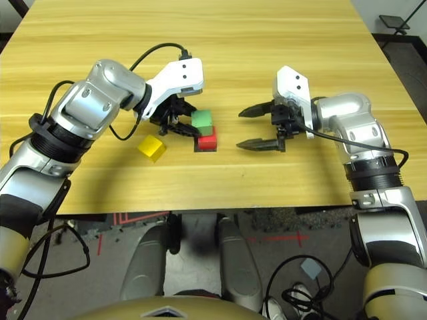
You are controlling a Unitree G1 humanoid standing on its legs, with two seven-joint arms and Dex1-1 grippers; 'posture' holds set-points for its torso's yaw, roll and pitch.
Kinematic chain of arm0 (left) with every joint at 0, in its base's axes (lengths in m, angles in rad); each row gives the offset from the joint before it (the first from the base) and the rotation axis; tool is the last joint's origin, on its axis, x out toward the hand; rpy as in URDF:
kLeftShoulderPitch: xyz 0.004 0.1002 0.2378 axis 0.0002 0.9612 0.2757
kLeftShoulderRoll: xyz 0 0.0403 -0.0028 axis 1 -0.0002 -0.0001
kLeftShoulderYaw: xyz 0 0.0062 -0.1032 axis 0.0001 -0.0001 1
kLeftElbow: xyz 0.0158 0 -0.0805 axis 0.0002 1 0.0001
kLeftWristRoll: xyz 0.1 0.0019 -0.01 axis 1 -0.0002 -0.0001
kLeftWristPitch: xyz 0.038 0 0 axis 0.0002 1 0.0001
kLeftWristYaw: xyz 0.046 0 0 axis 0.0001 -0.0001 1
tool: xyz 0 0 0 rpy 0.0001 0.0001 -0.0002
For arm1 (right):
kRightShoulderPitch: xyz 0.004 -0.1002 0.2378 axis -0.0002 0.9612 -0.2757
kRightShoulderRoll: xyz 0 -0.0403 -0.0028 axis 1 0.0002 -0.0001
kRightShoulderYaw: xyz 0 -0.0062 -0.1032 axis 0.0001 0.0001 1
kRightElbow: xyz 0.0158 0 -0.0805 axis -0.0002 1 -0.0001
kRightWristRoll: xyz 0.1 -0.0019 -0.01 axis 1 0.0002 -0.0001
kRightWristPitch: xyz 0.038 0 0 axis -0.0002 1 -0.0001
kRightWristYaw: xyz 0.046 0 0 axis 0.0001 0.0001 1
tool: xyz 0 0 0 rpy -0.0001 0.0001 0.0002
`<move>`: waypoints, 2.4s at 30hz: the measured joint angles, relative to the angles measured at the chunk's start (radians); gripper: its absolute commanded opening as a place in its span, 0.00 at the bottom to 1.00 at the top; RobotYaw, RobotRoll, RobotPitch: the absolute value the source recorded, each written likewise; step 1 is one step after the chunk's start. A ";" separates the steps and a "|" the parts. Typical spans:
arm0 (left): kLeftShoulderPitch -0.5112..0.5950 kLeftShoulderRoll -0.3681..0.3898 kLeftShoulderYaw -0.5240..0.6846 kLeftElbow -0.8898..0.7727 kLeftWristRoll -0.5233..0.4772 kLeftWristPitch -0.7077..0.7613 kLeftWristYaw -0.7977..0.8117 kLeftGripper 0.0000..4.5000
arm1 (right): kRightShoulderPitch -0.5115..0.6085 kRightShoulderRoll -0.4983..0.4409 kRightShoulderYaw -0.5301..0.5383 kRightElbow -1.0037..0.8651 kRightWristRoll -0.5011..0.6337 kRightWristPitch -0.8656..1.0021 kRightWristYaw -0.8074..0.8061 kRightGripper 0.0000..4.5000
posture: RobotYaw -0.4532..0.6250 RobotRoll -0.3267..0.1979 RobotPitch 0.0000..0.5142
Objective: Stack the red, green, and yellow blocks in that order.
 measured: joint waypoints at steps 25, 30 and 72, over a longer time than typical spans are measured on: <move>0.003 0.004 -0.009 -0.092 -0.008 0.082 -0.022 0.46 | 0.006 0.003 -0.004 -0.009 -0.001 0.005 -0.007 1.00 | 0.30 0.53 0.58; 0.003 0.007 -0.009 -0.092 -0.008 0.082 -0.023 0.46 | 0.007 0.003 -0.004 -0.010 -0.001 0.005 -0.007 1.00 | 0.30 0.53 0.58; -0.036 0.156 0.130 -0.119 -0.069 0.262 -0.006 1.00 | -0.018 -0.002 -0.004 -0.033 0.022 0.024 0.052 1.00 | 0.39 0.52 0.50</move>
